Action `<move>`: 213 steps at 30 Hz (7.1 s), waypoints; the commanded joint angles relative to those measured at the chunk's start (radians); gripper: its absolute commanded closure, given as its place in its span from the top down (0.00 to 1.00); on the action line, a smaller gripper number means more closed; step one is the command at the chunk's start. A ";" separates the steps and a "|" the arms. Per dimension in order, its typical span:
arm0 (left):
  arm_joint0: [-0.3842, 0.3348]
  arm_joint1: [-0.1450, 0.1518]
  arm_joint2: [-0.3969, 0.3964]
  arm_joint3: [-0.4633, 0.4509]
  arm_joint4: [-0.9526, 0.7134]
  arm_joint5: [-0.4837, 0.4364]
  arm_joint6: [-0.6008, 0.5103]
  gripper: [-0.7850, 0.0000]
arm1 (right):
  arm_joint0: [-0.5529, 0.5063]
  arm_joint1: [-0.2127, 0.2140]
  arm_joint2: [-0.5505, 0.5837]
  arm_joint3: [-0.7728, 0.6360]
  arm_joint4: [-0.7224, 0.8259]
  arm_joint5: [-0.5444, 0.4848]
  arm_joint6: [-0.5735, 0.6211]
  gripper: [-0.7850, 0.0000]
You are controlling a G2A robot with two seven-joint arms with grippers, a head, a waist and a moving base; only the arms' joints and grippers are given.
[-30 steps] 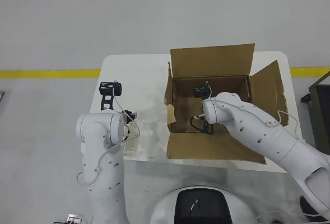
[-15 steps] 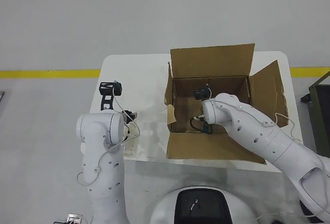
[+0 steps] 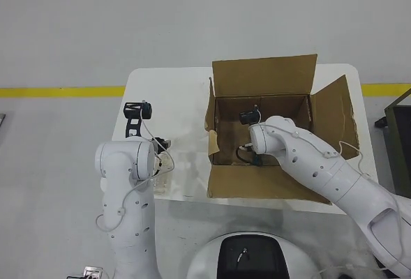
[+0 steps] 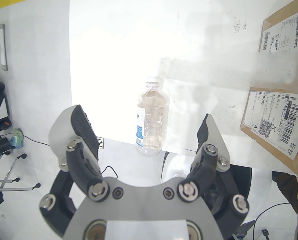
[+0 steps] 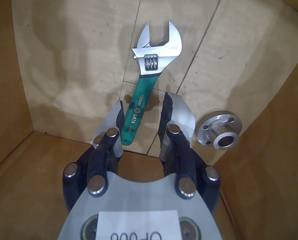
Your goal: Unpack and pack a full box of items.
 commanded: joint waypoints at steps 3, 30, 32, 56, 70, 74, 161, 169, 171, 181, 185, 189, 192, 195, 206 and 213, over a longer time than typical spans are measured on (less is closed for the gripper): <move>0.000 0.000 0.000 0.000 0.000 0.000 0.000 1.00 | -0.007 -0.004 0.003 0.014 -0.011 -0.005 0.001 0.45; 0.000 0.000 0.000 0.000 0.000 0.000 0.000 1.00 | -0.009 -0.047 0.035 0.079 -0.050 -0.039 0.007 0.41; 0.000 0.000 0.000 0.000 0.000 0.000 0.000 1.00 | -0.009 -0.049 0.038 0.082 -0.054 -0.041 0.007 0.41; 0.000 0.000 0.000 0.000 0.000 0.000 0.000 1.00 | -0.009 -0.083 0.065 0.134 -0.096 -0.065 0.011 0.00; 0.000 0.000 0.000 0.000 0.000 0.000 0.000 1.00 | -0.049 -0.062 0.135 0.031 -0.167 -0.086 0.040 0.00; 0.000 0.000 0.000 0.000 0.000 0.000 0.000 1.00 | -0.064 -0.048 0.176 -0.039 -0.186 -0.114 0.030 0.00; 0.000 0.000 0.000 0.000 0.000 0.000 0.000 1.00 | -0.667 0.131 1.235 -1.128 -0.055 -0.501 -0.150 0.00; 0.000 0.000 0.000 0.000 0.000 0.000 0.000 1.00 | -0.823 0.144 1.388 -1.168 -0.027 -0.517 -0.096 0.00; 0.000 0.000 0.000 0.000 0.000 0.000 0.000 1.00 | -0.879 0.145 1.411 -1.180 -0.022 -0.522 -0.088 0.00; 0.000 0.000 0.000 0.000 0.000 0.000 0.000 1.00 | -1.173 0.141 1.461 -1.169 -0.028 -0.557 -0.082 0.00; 0.000 0.000 0.000 0.000 0.000 0.000 0.000 1.00 | -1.247 0.140 1.441 -1.137 -0.051 -0.580 -0.102 0.00; 0.000 0.000 0.000 0.000 0.000 0.000 0.000 1.00 | -1.285 0.140 1.388 -1.076 -0.078 -0.598 -0.130 0.00; 0.000 0.000 0.000 0.000 0.000 0.000 0.000 1.00 | -1.288 0.141 1.343 -1.029 -0.116 -0.593 -0.148 0.00; 0.000 0.000 0.000 0.000 0.000 0.000 0.000 1.00 | -1.273 0.143 1.303 -0.984 -0.152 -0.581 -0.154 0.00; 0.000 0.000 0.000 0.000 0.000 0.000 0.000 1.00 | -1.137 0.150 1.162 -0.827 -0.227 -0.560 -0.142 0.00; 0.000 0.000 0.000 0.000 0.000 0.000 0.000 1.00 | -1.081 0.155 1.118 -0.776 -0.252 -0.555 -0.128 0.31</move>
